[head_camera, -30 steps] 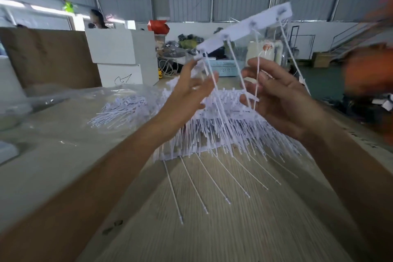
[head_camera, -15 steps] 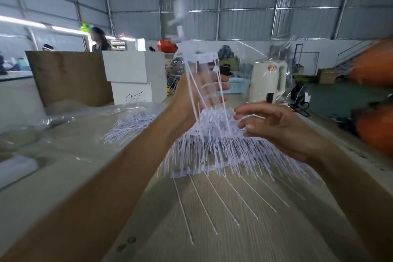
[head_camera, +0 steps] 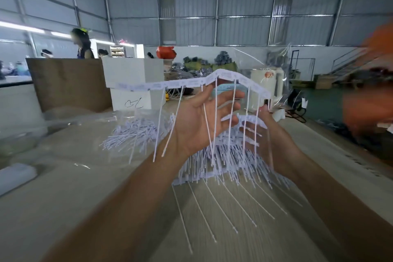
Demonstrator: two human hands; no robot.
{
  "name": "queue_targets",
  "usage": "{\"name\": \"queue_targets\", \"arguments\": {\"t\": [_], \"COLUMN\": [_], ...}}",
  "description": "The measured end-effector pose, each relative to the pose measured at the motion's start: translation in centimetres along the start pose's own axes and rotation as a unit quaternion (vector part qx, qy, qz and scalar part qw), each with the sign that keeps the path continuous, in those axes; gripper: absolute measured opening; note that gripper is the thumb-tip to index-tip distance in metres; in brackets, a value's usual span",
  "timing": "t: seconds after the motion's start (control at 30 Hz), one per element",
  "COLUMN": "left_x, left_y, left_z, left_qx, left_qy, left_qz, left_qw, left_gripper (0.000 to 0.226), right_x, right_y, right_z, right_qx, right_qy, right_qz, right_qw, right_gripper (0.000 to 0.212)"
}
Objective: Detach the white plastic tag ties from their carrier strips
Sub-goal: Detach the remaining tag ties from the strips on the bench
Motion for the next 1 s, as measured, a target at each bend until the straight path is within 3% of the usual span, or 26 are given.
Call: {"name": "queue_targets", "arguments": {"t": [0.07,0.17,0.23,0.3,0.4,0.47,0.53,0.63,0.7,0.8,0.87,0.93,1.0], "left_x": [0.1,-0.1,-0.8,-1.6,-3.7,-5.3,-6.8,-8.7,-9.7,-10.8,-10.5,-8.8,-6.7], "left_y": [-0.3,-0.5,-0.8,-2.0,-4.3,-4.6,-3.9,-3.5,-4.4,-5.5,-4.3,-0.9,2.7], "left_z": [0.7,-0.9,-2.8,-4.5,-6.1,-6.4,-6.3,-5.0,-2.8,1.9,4.4,5.5,5.1], "left_qx": [-0.003,-0.008,0.017,0.121,0.317,0.378,0.413,0.374,0.381,0.492,0.542,0.602,0.699], "left_qy": [-0.015,0.03,0.079,0.124,0.159,0.154,0.181,0.251,0.228,0.09,0.034,0.051,0.105], "left_qz": [-0.002,0.003,0.0,-0.05,-0.193,-0.248,-0.236,-0.196,-0.208,-0.248,-0.206,-0.072,0.066], "left_qw": [1.0,1.0,0.997,0.984,0.915,0.879,0.861,0.871,0.872,0.829,0.814,0.794,0.705], "left_gripper": [0.055,0.043,0.035,0.034,0.056,0.074,0.079,0.069,0.058,0.054,0.057,0.049,0.034], "right_x": [-0.2,-0.6,-0.4,-0.2,0.1,0.2,0.4,0.7,1.0,1.2,1.2,1.1,0.7], "right_y": [-0.5,-2.9,-4.0,-4.2,-3.9,-3.7,-3.2,-1.5,0.2,1.6,1.2,-0.1,-1.5], "right_z": [1.0,0.8,-0.9,-2.1,-3.6,-4.7,-6.1,-8.1,-9.2,-9.9,-9.5,-8.2,-6.5], "right_qx": [0.044,0.096,0.134,0.137,0.066,0.028,0.011,-0.001,-0.011,0.001,0.032,0.042,0.047], "right_qy": [-0.043,-0.077,-0.049,-0.021,0.028,0.058,0.085,0.126,0.137,0.127,0.091,0.034,-0.031], "right_qz": [-0.007,-0.061,-0.09,-0.103,-0.113,-0.111,-0.098,-0.043,0.009,0.048,0.038,0.006,-0.031], "right_qw": [0.998,0.99,0.986,0.985,0.991,0.992,0.991,0.991,0.991,0.991,0.995,0.999,0.998], "right_gripper": [0.069,0.056,0.041,0.028,0.024,0.025,0.026,0.025,0.022,0.02,0.021,0.028,0.03]}}
Point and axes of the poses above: each hand's wrist, its own x-axis towards the middle knuckle, its own z-axis out of the palm, y = z × x, the point moved 10 cm from there along x, towards the middle knuckle, and after that the axes turned 1 degree about -z, right-handed, at the moved point
